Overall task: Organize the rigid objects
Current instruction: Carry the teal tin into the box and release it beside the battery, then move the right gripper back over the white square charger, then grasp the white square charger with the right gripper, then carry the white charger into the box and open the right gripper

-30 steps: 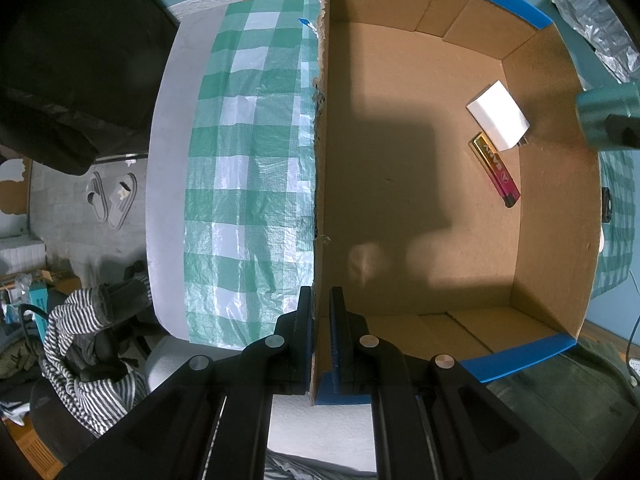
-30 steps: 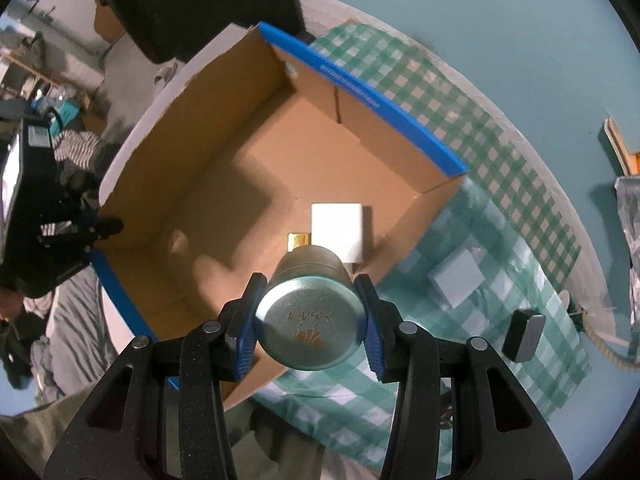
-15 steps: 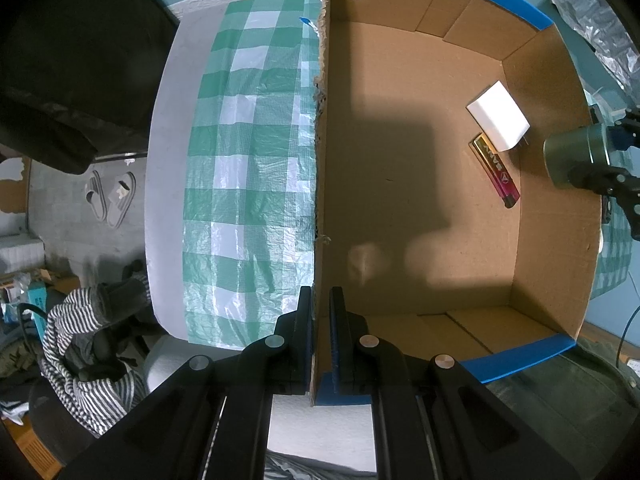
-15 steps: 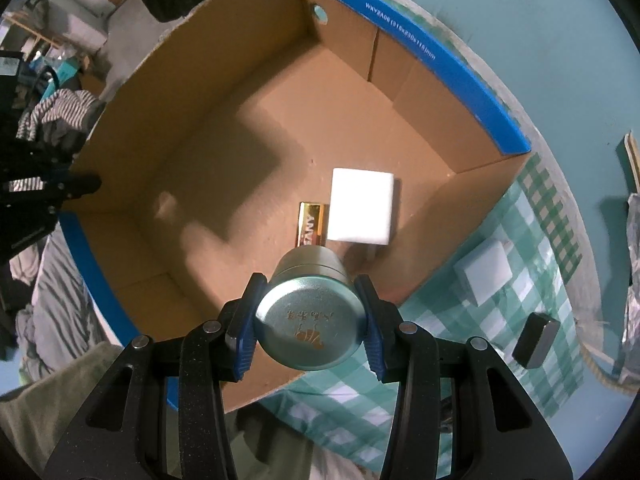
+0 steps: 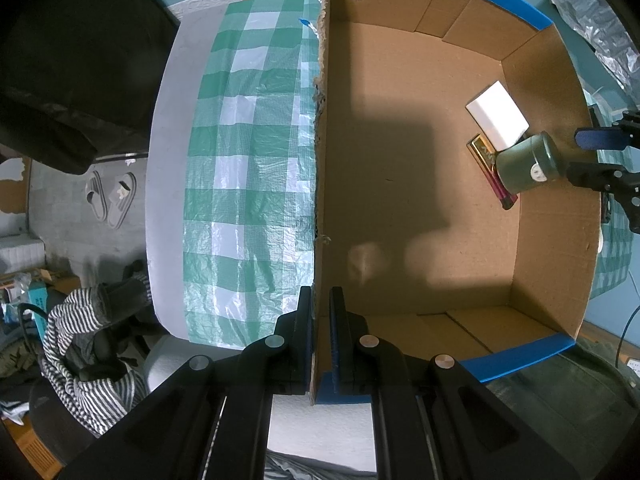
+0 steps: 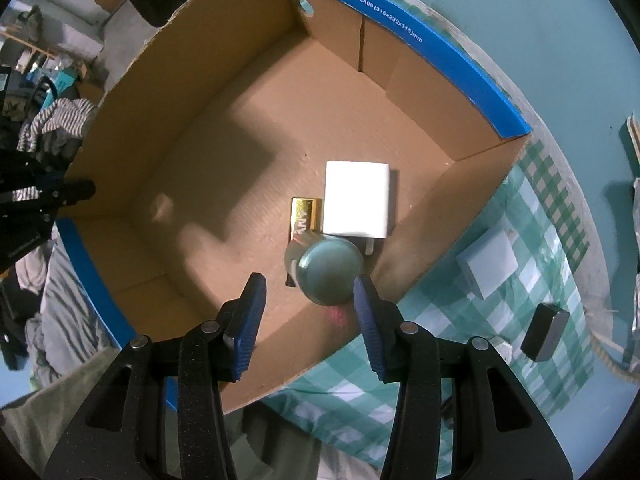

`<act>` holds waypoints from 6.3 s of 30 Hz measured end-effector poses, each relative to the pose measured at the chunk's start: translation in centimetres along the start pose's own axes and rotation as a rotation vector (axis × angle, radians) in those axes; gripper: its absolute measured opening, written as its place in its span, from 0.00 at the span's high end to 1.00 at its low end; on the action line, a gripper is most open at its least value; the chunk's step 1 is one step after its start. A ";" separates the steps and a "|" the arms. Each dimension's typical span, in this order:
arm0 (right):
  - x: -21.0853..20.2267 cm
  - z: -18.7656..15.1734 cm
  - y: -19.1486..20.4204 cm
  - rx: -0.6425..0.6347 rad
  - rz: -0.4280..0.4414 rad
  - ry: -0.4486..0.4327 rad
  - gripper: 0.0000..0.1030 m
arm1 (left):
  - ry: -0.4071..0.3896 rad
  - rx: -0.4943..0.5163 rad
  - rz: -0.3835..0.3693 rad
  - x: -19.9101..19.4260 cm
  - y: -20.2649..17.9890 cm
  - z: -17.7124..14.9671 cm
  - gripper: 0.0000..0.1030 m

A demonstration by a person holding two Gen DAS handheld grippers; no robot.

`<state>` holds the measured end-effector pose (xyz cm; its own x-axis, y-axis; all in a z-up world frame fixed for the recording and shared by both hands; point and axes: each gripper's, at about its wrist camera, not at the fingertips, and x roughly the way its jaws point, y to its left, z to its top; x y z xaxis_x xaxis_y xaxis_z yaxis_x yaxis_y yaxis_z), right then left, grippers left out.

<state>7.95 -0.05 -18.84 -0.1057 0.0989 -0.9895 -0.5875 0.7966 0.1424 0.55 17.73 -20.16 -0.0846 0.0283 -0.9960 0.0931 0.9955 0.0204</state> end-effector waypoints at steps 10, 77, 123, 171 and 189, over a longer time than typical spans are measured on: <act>-1.7 -0.2 0.2 0.012 -0.001 -0.042 0.46 | 0.001 0.001 0.002 -0.1 0.0 -0.1 0.93; 4.9 -2.6 -19.3 0.761 0.059 -0.015 0.38 | -0.001 -0.005 -0.007 -0.4 0.3 -0.6 0.93; 2.2 -3.2 -16.3 0.501 -0.012 -0.034 0.53 | -0.004 0.000 -0.014 -0.7 0.2 0.1 0.93; -2.2 4.3 -2.2 -0.042 -0.027 -0.085 0.53 | -0.002 -0.002 -0.016 -0.9 0.2 0.2 0.93; 1.7 4.6 -1.6 -0.096 -0.071 -0.018 0.53 | -0.002 0.005 -0.011 -1.0 0.2 0.0 0.93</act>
<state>12.42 1.54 -20.83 -0.0471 0.0552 -0.9974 -0.6673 0.7412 0.0725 0.67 17.86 -19.20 -0.0837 0.0175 -0.9963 0.0975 0.9952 0.0093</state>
